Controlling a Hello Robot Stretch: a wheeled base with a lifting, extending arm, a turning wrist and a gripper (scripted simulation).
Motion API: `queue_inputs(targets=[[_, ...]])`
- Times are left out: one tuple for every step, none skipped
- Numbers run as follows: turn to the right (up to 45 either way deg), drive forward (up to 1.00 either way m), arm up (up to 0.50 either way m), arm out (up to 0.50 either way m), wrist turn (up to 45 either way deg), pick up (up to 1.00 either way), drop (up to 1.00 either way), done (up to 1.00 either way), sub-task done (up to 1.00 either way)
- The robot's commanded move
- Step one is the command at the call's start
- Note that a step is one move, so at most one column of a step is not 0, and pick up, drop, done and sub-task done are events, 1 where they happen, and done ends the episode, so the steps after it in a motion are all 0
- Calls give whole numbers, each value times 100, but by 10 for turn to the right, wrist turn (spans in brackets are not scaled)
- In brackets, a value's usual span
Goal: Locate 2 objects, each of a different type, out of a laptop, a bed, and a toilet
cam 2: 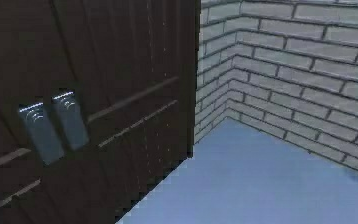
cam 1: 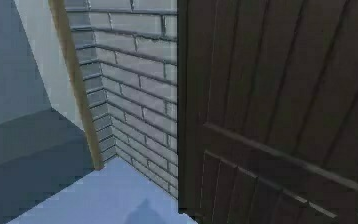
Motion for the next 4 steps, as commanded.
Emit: queue_inputs(targets=[[-390, 0, 0, 0, 0, 0, 0, 0, 0], [0, 5, 0, 0, 0, 0, 0, 0, 0], [-30, 0, 0, 0, 0, 0, 0, 0, 0], [0, 100, 0, 0, 0, 0, 0, 0, 0]])
